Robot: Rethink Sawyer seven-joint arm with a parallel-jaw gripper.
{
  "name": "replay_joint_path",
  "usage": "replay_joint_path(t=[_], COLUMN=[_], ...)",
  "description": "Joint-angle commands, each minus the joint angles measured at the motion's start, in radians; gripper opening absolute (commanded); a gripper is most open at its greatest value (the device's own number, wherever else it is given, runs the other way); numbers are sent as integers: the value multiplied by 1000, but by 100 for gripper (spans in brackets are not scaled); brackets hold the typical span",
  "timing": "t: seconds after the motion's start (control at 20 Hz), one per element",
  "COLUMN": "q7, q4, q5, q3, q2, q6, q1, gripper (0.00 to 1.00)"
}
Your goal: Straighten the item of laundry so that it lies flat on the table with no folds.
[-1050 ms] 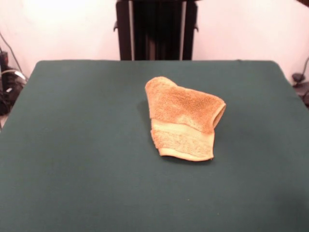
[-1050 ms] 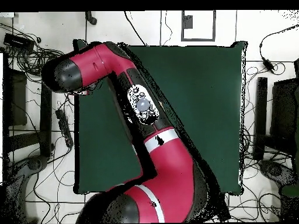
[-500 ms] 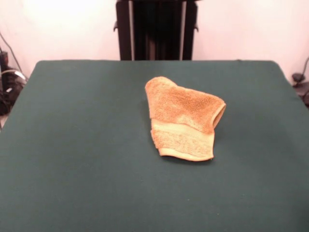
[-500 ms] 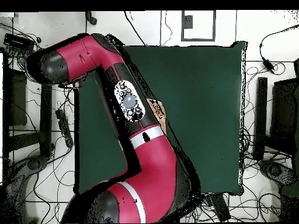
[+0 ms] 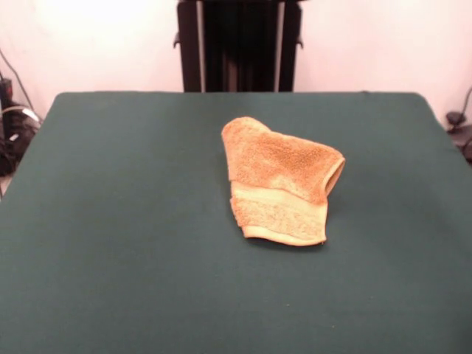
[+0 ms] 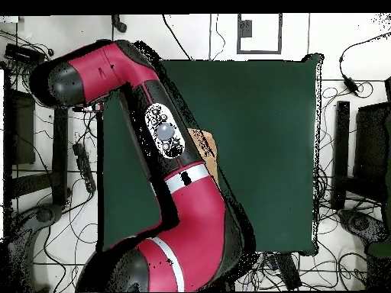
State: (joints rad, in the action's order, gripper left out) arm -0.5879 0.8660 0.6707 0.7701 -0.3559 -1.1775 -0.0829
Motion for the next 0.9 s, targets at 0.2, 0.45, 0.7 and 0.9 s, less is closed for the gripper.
replay_joint_path(t=[0.2,0.45,0.7,0.9], q7=[-53,-91,-137,-143], q4=[411,529,630,636], q5=[-33,-13,-22,-28], q3=[-44,-58,-72,-80], q2=[-181,-229,-264,-272], q6=[150,201,252,257], q1=[-104,-128,-149,-149], gripper=[100,100,100,100])
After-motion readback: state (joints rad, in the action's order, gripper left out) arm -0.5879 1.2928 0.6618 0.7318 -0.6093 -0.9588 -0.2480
